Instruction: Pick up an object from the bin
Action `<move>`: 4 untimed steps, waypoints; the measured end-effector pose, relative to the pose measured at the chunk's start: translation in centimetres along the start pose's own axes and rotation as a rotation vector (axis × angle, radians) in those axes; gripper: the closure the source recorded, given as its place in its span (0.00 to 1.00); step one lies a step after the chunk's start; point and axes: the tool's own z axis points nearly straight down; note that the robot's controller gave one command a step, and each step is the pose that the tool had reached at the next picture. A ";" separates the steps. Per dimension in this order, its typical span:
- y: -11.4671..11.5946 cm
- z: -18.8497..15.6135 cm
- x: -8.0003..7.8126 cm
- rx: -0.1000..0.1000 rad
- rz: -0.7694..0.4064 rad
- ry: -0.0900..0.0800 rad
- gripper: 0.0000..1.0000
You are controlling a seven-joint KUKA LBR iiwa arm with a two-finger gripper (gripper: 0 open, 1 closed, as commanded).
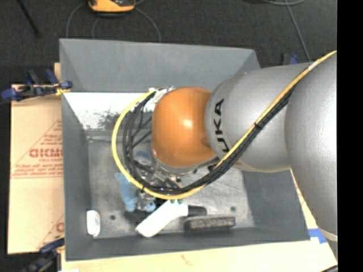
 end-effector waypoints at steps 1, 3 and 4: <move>-0.9 0.3 0.4 -0.003 -0.013 -0.003 1.00; 1.4 -3.1 0.1 -0.004 -0.016 -0.005 1.00; 1.7 -2.3 0.9 0.000 -0.025 -0.004 1.00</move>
Offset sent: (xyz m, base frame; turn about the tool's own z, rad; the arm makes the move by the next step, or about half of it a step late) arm 0.0084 0.0370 0.0382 -0.0137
